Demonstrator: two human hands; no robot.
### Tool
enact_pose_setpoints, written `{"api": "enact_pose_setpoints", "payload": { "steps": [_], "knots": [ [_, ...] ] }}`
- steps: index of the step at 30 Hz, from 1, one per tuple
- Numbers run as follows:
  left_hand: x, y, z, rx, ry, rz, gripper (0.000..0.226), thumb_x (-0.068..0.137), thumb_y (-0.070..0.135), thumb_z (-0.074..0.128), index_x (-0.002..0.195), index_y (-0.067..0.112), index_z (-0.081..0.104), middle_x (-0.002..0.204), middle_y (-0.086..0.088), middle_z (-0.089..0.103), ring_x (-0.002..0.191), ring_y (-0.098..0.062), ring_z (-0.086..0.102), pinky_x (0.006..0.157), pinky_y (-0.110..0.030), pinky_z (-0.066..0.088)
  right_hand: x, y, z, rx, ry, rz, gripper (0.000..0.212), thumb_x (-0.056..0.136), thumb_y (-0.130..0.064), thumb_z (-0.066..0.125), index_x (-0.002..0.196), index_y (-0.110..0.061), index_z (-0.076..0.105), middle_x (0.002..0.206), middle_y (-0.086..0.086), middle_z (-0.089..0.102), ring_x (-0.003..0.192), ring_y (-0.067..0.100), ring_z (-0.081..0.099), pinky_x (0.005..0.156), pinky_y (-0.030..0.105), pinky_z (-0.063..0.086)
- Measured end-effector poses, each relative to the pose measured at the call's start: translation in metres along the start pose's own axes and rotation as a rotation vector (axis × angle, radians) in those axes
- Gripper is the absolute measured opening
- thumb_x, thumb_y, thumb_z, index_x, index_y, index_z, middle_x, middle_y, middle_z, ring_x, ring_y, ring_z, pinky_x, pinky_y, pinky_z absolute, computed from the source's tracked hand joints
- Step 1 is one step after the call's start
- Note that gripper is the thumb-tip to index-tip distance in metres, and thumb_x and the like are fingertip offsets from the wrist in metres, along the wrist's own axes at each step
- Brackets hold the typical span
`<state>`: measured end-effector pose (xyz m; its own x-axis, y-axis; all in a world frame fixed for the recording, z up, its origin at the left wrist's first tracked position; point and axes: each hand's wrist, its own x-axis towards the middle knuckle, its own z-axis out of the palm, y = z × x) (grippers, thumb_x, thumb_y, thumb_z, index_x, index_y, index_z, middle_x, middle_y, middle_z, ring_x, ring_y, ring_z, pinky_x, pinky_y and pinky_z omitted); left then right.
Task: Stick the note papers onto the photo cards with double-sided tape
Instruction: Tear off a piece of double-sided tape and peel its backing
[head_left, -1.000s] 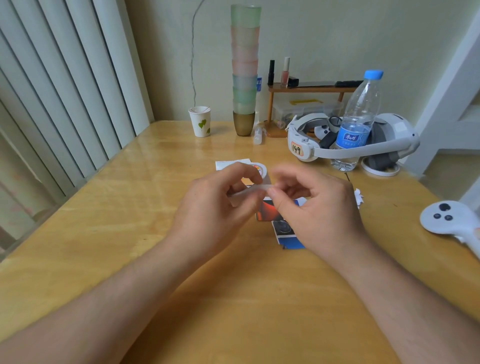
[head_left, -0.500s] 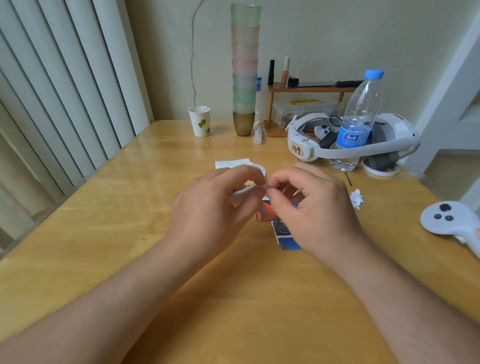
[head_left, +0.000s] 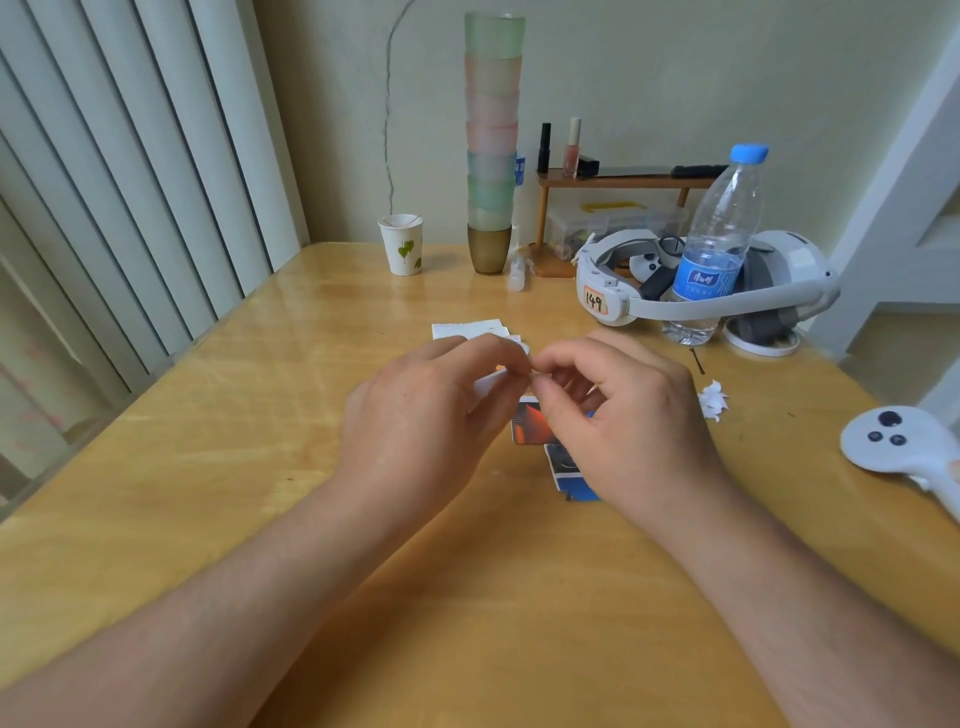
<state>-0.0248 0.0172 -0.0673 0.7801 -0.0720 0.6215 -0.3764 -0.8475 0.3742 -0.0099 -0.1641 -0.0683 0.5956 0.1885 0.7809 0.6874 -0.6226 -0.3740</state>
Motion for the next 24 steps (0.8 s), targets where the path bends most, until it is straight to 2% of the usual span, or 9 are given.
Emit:
{"api": "enact_pose_setpoints", "payload": {
  "steps": [2, 5, 8, 11, 15, 19, 24],
  "knots": [
    [-0.0003, 0.0008, 0.0005, 0.007, 0.010, 0.010, 0.015, 0.098, 0.057, 0.053, 0.108, 0.048, 0.061, 0.091, 0.017, 0.067, 0.076, -0.011, 0.065, 0.058, -0.033, 0.051, 0.0000, 0.0010, -0.0010, -0.006, 0.003, -0.014, 0.008, 0.092, -0.010, 0.074, 0.091, -0.018, 0.075, 0.083, -0.005, 0.063, 0.070, 0.014, 0.059, 0.063, 0.030, 0.050],
    [-0.0003, 0.0012, 0.0000, -0.007, 0.022, 0.024, 0.018, 0.099, 0.058, 0.049, 0.109, 0.047, 0.059, 0.090, 0.016, 0.066, 0.075, -0.012, 0.064, 0.057, -0.033, 0.050, -0.0001, 0.0026, -0.0012, 0.031, 0.013, -0.023, 0.005, 0.093, -0.011, 0.071, 0.094, -0.014, 0.075, 0.098, -0.002, 0.060, 0.078, 0.012, 0.058, 0.065, 0.027, 0.053],
    [0.0002, 0.0019, -0.0010, -0.008, 0.008, 0.014, 0.019, 0.099, 0.058, 0.047, 0.107, 0.046, 0.061, 0.088, 0.016, 0.064, 0.075, -0.012, 0.061, 0.056, -0.030, 0.047, -0.0007, 0.0021, -0.0007, 0.038, 0.004, -0.050, 0.006, 0.095, -0.014, 0.067, 0.094, -0.011, 0.073, 0.109, 0.000, 0.054, 0.083, 0.019, 0.058, 0.063, 0.039, 0.057],
    [0.0025, 0.0017, -0.0029, -0.063, -0.026, -0.019, 0.021, 0.097, 0.058, 0.047, 0.104, 0.046, 0.063, 0.084, 0.015, 0.064, 0.073, -0.011, 0.058, 0.056, -0.030, 0.044, -0.0004, -0.0001, -0.0014, 0.011, -0.014, -0.097, 0.007, 0.097, -0.012, 0.064, 0.093, -0.010, 0.070, 0.113, 0.002, 0.054, 0.080, 0.018, 0.056, 0.063, 0.043, 0.055],
    [0.0043, -0.0014, -0.0045, -0.226, -0.090, -0.043, 0.017, 0.099, 0.054, 0.053, 0.095, 0.043, 0.065, 0.072, 0.010, 0.065, 0.064, -0.013, 0.052, 0.056, -0.035, 0.047, 0.0011, 0.0026, 0.0006, 0.070, -0.036, -0.103, 0.010, 0.101, -0.011, 0.061, 0.094, -0.007, 0.067, 0.115, 0.000, 0.050, 0.083, 0.024, 0.058, 0.063, 0.045, 0.058],
    [0.0029, 0.0023, -0.0039, -0.356, -0.132, -0.049, 0.013, 0.103, 0.038, 0.064, 0.095, 0.032, 0.071, 0.058, 0.017, 0.055, 0.053, -0.011, 0.042, 0.056, -0.028, 0.031, 0.0009, 0.0029, 0.0036, 0.149, -0.039, -0.043, 0.009, 0.100, -0.004, 0.061, 0.091, -0.007, 0.065, 0.112, -0.005, 0.047, 0.090, 0.026, 0.058, 0.060, 0.046, 0.060],
    [0.0025, 0.0058, -0.0031, -0.472, -0.150, -0.071, 0.015, 0.104, 0.029, 0.065, 0.094, 0.025, 0.074, 0.051, 0.023, 0.052, 0.047, -0.003, 0.044, 0.058, -0.024, 0.026, 0.0019, -0.0030, 0.0009, 0.130, -0.011, -0.063, 0.013, 0.098, 0.003, 0.062, 0.088, -0.006, 0.066, 0.105, 0.000, 0.049, 0.087, 0.019, 0.054, 0.060, 0.039, 0.056]
  ]
}}
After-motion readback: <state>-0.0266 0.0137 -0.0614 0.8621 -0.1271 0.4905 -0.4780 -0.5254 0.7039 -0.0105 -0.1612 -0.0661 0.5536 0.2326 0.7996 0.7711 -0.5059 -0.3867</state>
